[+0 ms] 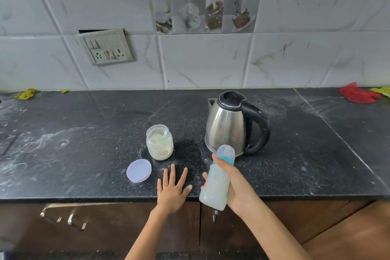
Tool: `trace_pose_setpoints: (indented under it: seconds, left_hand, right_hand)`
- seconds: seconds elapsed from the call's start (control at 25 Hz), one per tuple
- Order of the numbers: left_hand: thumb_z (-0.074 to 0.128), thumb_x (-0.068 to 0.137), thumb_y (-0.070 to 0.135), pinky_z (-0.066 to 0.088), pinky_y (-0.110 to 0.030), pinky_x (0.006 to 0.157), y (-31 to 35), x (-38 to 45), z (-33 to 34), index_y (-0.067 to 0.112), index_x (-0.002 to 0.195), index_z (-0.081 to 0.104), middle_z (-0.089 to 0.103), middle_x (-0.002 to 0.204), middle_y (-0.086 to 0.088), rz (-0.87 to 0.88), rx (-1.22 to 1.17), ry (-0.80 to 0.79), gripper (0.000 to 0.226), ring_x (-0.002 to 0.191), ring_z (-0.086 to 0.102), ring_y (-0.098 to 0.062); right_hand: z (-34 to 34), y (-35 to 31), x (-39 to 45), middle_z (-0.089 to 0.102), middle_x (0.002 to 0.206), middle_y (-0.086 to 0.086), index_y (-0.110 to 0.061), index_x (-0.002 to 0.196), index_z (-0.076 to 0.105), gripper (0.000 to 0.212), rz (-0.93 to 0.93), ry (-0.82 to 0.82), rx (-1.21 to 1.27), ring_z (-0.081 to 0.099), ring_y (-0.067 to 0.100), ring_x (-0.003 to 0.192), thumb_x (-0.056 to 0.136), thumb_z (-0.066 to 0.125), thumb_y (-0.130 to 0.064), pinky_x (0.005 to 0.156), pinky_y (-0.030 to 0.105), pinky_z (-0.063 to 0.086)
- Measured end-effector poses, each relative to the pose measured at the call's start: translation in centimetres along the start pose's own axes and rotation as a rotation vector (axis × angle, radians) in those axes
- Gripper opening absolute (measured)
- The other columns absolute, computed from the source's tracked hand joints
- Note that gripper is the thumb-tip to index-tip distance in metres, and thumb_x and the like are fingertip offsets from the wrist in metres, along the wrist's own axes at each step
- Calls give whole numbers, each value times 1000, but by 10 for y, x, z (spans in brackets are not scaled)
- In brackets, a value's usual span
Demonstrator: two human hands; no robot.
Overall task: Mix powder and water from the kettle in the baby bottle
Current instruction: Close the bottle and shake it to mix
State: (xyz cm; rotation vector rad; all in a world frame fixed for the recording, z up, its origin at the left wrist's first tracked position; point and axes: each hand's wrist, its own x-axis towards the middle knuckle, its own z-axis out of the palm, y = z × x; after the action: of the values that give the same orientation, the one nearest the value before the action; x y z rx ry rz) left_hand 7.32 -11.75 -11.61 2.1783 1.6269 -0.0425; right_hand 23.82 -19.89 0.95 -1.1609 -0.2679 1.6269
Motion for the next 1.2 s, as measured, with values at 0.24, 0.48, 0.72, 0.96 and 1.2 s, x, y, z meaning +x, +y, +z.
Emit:
trace_pose_setpoints:
  seconds: [0.24, 0.48, 0.72, 0.96, 1.2]
  left_hand:
    - [22, 99, 54, -7, -49, 117, -1, 1, 0, 41, 148, -9, -24, 158, -2, -3, 27, -6, 59, 145, -22, -28]
    - [23, 98, 55, -9, -49, 116, -2, 3, 2, 42, 148, -8, -26, 157, -1, -11, -1, -8, 60, 144, -25, -28]
    - [31, 97, 53, -6, -49, 118, -3, 6, 6, 38, 148, -9, -25, 158, -1, -33, 51, -6, 67, 145, -23, -27]
    - [31, 97, 51, -5, -48, 118, -3, 7, 8, 39, 147, -11, -26, 157, 2, -44, 69, 13, 67, 146, -21, -25]
    - [35, 97, 49, -7, -48, 118, -2, 5, 5, 31, 151, -6, -21, 159, 0, -37, 23, 14, 70, 146, -19, -24]
  right_hand:
    - [-13, 0, -14, 68, 97, 19, -10, 120, 55, 50, 140, -156, 45, 72, 33, 83, 75, 69, -25, 74, 48, 58]
    - [-7, -19, -4, 52, 135, 15, -46, 146, 24, 88, -234, -33, 119, 65, 37, 106, 77, 72, -18, 64, 59, 58]
    - [8, 1, -2, 54, 128, 7, -52, 132, 33, 96, -272, -106, -34, 66, 34, 103, 63, 88, -15, 59, 60, 58]
    - [12, -2, -11, 60, 122, 8, -57, 128, 29, 105, -283, -171, -207, 70, 28, 102, 58, 93, -13, 60, 57, 59]
    - [16, 3, -8, 63, 116, 7, -53, 128, 28, 100, -311, -149, -98, 69, 31, 104, 64, 90, -8, 58, 50, 60]
